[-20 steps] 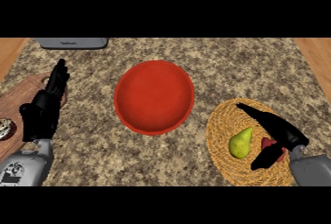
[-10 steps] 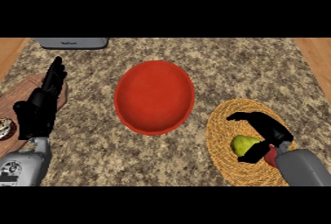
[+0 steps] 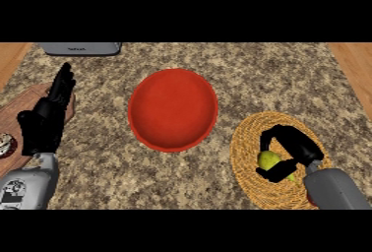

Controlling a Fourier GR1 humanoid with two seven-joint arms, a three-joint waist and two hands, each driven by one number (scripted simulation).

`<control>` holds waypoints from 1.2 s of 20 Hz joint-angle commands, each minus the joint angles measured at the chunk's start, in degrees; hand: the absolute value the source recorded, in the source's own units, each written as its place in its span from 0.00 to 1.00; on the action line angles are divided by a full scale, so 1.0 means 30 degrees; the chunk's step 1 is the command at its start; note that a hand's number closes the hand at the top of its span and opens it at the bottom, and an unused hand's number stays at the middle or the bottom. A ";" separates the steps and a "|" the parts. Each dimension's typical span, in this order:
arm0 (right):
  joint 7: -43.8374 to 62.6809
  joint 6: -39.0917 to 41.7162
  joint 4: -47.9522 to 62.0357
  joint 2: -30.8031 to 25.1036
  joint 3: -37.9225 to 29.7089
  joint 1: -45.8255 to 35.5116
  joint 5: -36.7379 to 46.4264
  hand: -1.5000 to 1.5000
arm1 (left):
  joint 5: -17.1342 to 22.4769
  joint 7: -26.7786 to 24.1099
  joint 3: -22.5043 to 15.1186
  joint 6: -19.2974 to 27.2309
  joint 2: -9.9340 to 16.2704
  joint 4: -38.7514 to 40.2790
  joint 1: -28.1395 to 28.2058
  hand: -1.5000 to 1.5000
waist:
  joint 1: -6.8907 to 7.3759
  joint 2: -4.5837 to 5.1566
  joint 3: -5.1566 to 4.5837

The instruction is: Pick the pear from the placemat and place it in the bowl

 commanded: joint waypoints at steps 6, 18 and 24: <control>0.4375 -0.1709 -0.3039 0.5950 0.3951 0.0380 0.2909 1.00 | 0.0006 -0.0005 0.0357 -0.0552 0.0000 -0.0142 0.0137 0.50 | 0.0226 0.0023 0.0103; 1.1971 -0.7481 -0.5662 0.6375 1.0701 -0.2320 0.0135 1.00 | -0.0236 -0.0174 -0.1213 -0.1031 -0.0877 0.0246 -0.0651 0.50 | 0.2475 -0.0025 0.0194; 1.6906 -1.1826 -0.7178 0.6388 1.2343 -0.3831 0.1250 1.00 | -0.0305 0.0174 -0.1115 -0.0868 -0.0920 0.0388 -0.0927 0.50 | 0.2019 -0.0325 0.0100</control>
